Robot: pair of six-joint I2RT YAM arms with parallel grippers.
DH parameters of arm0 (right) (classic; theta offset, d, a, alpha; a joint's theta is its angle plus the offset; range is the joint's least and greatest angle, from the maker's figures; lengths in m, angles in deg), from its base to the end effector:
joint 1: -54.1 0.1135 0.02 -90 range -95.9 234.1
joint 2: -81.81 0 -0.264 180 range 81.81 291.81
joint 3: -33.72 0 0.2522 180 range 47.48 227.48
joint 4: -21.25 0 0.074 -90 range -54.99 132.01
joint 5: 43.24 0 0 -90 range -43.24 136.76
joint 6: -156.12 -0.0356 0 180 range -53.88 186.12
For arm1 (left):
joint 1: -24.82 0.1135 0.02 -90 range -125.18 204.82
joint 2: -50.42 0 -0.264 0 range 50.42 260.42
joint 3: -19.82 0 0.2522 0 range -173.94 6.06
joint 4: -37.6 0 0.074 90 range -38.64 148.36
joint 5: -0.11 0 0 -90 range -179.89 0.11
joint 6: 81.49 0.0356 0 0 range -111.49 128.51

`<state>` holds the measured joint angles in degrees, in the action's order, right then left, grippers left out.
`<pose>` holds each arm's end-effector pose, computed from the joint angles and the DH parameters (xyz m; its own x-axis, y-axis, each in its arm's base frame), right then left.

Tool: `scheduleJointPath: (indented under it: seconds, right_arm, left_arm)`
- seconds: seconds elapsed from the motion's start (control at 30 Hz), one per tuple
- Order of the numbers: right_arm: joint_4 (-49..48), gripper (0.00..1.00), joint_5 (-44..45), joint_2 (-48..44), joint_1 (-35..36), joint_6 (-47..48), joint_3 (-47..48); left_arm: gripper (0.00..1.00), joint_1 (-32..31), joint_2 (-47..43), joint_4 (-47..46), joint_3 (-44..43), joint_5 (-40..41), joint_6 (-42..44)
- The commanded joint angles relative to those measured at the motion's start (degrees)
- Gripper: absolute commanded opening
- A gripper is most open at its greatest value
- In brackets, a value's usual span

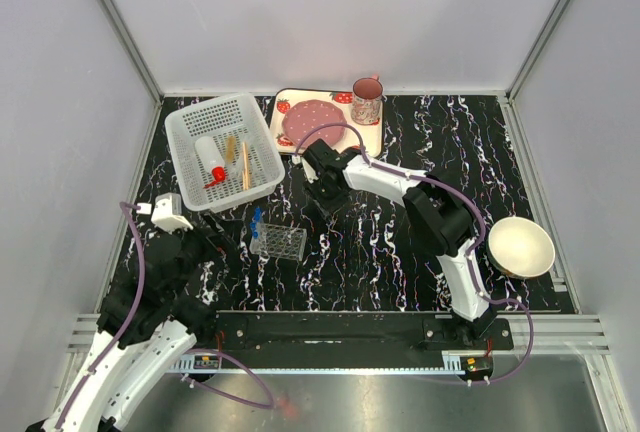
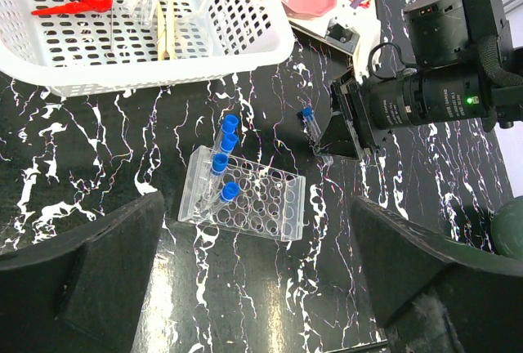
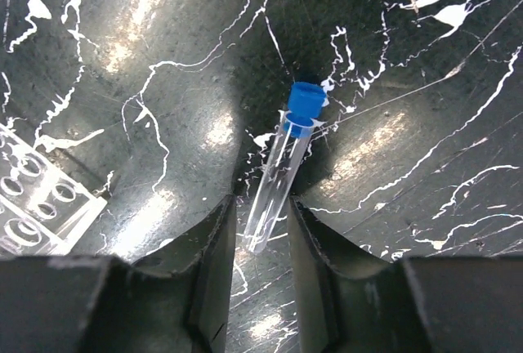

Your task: Organize the chemistry lab equipment

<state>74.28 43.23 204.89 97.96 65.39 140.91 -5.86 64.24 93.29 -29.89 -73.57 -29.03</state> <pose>0.3201 0.3106 0.1635 -0.6817 -0.6375 -0.3589 -0.6989 0.7125 0.0620 0.0651 -0.0270 0.2878 -0.3908 -0.4481 -0.8040 0.0305 0.8667 -0.4978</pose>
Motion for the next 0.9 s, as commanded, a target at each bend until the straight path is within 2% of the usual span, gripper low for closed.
scheduleJointPath:
  seconds: [0.0,0.23,0.4,0.5,0.57,0.67,0.73,0.87]
  right_arm:
    - [-0.3,0.36,2.8,0.4,0.4,0.0,-0.8]
    - [-0.4,0.20,2.2,-1.2,0.3,2.7,-3.0]
    - [1.2,0.08,-2.1,-6.3,-1.3,7.8,-3.4]
    - [3.1,0.06,-9.4,-11.1,-3.8,12.1,-5.0]
    - [4.4,0.06,-17.6,-13.6,-6.1,16.4,-6.5]
    - [5.8,0.07,-25.4,-18.9,-7.8,19.8,-8.4]
    - [6.8,0.07,-31.5,-23.1,-8.9,21.2,-9.4]
    - [8.6,0.07,-40.0,-29.7,-9.4,26.6,-12.3]
  left_arm:
    - [0.99,0.2,0.1,-2.8,0.5,-1.0,0.3]
    - [0.99,0.2,0.8,-4.3,1.6,-6.7,-2.8]
    - [0.99,0.2,2.2,-10.4,3.9,-15.5,-8.0]
    - [0.99,0.2,4.9,-15.2,3.7,-19.7,-10.2]
    - [0.99,0.2,6.6,-19.1,3.5,-22.7,-11.5]
    - [0.99,0.3,10.5,-26.5,3.9,-28.1,-16.8]
    - [0.99,0.2,14.0,-33.9,4.9,-32.6,-19.6]
    - [0.98,0.2,22.3,-41.8,4.9,-37.5,-24.2]
